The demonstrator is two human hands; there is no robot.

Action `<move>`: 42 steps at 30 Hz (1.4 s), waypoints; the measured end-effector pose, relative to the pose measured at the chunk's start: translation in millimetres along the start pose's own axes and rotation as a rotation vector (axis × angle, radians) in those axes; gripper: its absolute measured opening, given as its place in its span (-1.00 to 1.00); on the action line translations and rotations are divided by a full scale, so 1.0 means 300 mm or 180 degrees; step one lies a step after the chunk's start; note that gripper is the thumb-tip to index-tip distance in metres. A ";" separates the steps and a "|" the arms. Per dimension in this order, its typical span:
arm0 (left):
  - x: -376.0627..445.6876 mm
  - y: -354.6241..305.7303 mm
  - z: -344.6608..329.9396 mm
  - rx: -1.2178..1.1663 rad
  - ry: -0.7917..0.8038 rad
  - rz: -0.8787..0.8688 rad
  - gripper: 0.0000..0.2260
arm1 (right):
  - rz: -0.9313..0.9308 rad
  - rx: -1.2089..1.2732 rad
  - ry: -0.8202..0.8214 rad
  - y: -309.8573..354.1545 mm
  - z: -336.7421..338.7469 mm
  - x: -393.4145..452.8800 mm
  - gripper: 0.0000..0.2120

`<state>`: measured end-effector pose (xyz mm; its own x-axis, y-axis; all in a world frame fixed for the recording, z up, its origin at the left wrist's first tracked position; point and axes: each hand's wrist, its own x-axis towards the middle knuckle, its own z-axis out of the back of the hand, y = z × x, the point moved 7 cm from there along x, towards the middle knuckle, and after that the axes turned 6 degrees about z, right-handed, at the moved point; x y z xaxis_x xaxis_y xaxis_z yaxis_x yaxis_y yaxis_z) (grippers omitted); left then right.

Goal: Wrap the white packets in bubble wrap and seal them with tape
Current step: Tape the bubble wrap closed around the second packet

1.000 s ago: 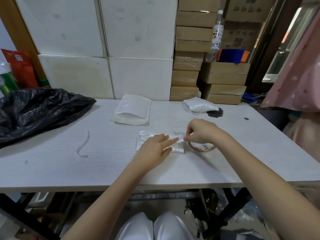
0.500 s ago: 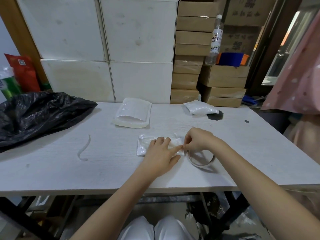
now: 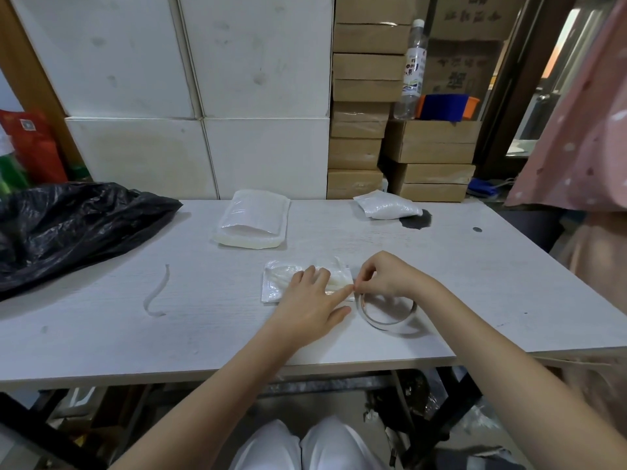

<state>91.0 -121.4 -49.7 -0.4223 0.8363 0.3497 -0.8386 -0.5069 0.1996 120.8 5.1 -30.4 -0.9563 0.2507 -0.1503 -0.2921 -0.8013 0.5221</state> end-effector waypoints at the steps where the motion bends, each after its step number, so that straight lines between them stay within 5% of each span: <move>1: 0.003 -0.007 -0.001 0.0044 0.0011 -0.0046 -0.60 | -0.0010 -0.0021 -0.0003 0.000 -0.004 -0.002 -0.88; 8: 0.016 -0.044 0.002 0.0372 0.0252 -0.0234 -0.52 | 0.0007 -0.0071 -0.0307 0.002 -0.017 -0.024 -0.82; 14: 0.012 -0.052 0.014 0.0532 0.0956 -0.0120 -0.52 | 0.0235 0.0123 -0.0541 0.010 -0.007 -0.042 -0.82; 21: -0.003 -0.004 0.056 -0.0279 0.0636 0.0218 -0.58 | 0.0354 0.0349 -0.1222 -0.004 0.142 -0.105 -0.93; 26: 0.022 0.040 0.078 -0.0886 0.0393 0.0589 -0.61 | 0.0428 -0.0708 -0.1653 0.050 0.202 -0.178 -0.68; 32: 0.057 0.055 0.090 -0.0848 0.0267 0.0767 -0.69 | 0.0330 -0.1393 -0.1730 0.026 0.157 -0.164 -0.73; 42: 0.047 0.071 0.081 -0.0980 0.0264 0.0947 -0.75 | 0.0181 -0.0607 -0.2065 0.010 0.107 -0.184 -0.90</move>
<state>75.5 -125.6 -18.2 -0.6767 0.6836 0.2735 -0.7344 -0.6529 -0.1854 173.1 6.3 6.5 -0.7876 0.4329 0.4385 -0.2952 -0.8898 0.3481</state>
